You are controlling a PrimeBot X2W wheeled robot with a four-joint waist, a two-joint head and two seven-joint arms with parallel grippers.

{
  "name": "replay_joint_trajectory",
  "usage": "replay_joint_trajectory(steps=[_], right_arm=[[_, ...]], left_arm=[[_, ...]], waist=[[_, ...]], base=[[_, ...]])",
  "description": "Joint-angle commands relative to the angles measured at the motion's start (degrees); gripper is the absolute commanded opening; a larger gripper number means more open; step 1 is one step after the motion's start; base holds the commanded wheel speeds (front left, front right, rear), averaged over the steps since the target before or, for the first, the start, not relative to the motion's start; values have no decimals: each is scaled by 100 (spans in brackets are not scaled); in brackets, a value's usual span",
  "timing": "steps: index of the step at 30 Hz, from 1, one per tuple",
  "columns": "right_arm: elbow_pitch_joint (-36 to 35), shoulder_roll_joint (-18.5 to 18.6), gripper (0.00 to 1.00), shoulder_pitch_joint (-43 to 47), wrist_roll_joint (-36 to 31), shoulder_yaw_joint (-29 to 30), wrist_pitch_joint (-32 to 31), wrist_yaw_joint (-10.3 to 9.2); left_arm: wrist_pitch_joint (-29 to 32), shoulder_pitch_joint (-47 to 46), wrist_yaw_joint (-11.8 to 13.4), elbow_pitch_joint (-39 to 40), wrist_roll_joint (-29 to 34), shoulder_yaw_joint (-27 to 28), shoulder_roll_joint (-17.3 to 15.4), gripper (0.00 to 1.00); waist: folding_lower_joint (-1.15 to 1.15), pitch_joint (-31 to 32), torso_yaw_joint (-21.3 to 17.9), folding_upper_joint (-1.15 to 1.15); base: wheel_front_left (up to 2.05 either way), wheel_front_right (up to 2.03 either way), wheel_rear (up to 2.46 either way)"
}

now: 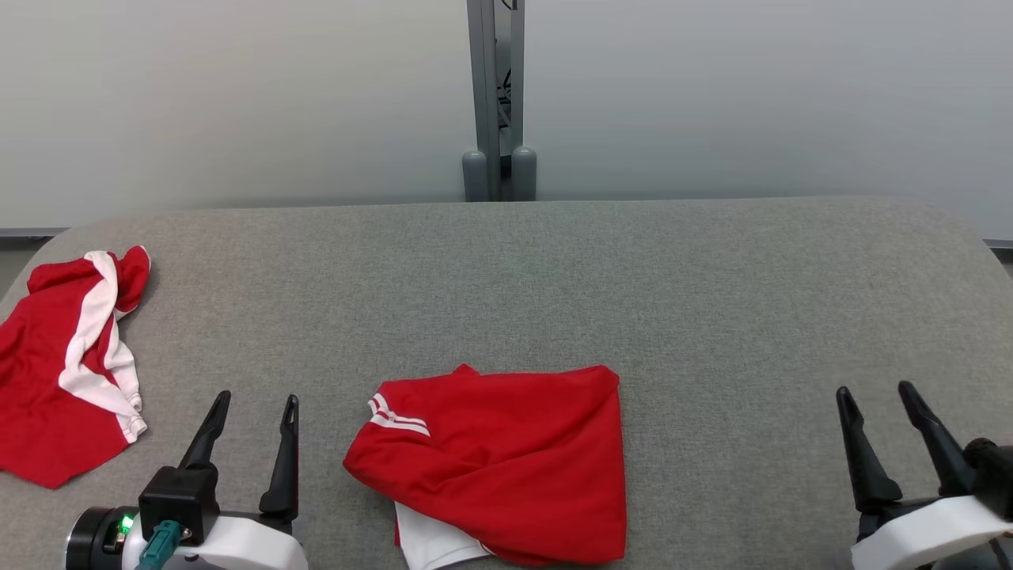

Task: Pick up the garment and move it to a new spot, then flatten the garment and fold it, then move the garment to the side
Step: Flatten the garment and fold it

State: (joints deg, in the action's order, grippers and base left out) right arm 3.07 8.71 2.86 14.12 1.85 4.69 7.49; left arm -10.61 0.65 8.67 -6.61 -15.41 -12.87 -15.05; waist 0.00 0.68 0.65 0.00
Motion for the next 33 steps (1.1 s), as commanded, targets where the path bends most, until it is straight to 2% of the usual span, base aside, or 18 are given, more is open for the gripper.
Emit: replay_joint_trajectory(steps=[1, 2, 9, 14, 25, 33], right_arm=[[50, 20, 23, -50, 40, -71, -46, 1], [81, 52, 0, -107, 66, -159, -72, 1], [523, 175, 0, -823, 352, -1294, -101, 1], [1273, 120, 0, -1642, 669, -2405, -38, 1], [3083, -187, 0, -3085, 1499, -4321, 224, 1], [3685, -395, 0, -3640, 2208, -5617, 297, 1]], left_arm=[[-3, -45, 34, 15, -7, 1, -20, 100], [-5, -62, 38, 19, -8, -4, -19, 100], [-48, -210, 7, 35, -8, -91, 35, 100], [-100, -373, -44, -24, -11, -183, 96, 100], [-283, -796, -215, -385, -71, -372, 343, 100], [-378, -981, -264, -579, -83, -418, 446, 100]], waist=[[0, -10, 14, 0], [0, -21, 27, 0], [0, -192, 257, 0], [0, -396, 533, 0], [0, -720, 1197, 0], [0, -840, 1373, 0]], base=[[0, 0, 0], [0, 0, 0], [0, 0, 0], [0, 0, 0], [0, 0, 0], [0, 0, 0]])
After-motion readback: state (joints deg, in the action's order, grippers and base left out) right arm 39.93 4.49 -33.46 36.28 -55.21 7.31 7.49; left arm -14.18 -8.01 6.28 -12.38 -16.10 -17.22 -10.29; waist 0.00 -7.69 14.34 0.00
